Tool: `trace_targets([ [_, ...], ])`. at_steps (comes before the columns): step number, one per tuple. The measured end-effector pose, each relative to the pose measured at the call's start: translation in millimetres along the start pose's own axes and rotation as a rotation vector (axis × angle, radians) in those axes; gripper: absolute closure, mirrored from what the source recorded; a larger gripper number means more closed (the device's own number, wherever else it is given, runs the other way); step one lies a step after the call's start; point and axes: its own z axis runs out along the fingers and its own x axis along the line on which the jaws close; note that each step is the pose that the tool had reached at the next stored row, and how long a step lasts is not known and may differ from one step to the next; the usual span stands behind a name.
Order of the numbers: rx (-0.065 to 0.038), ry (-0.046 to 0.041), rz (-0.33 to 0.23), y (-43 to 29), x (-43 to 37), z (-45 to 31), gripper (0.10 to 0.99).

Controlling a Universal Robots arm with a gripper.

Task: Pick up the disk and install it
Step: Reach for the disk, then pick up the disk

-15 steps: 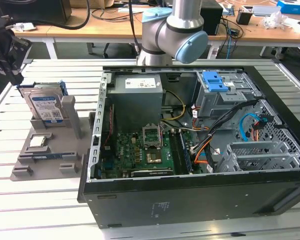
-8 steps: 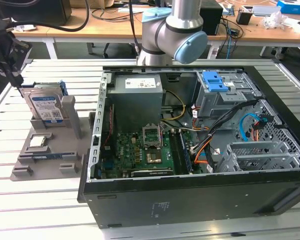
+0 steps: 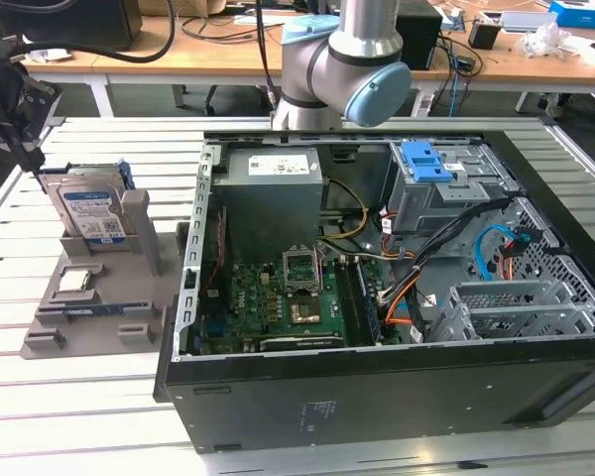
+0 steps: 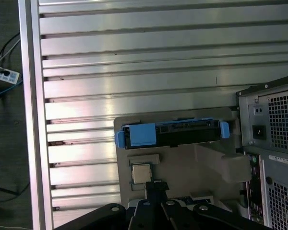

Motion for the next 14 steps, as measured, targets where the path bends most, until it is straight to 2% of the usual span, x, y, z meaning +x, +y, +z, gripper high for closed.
trace_targets([
  [8,0.000,0.0001,-0.005,0.0,0.1,0.0,0.980],
  [14,-0.003,0.0031,-0.118,0.0,0.1,-0.1,0.980],
])
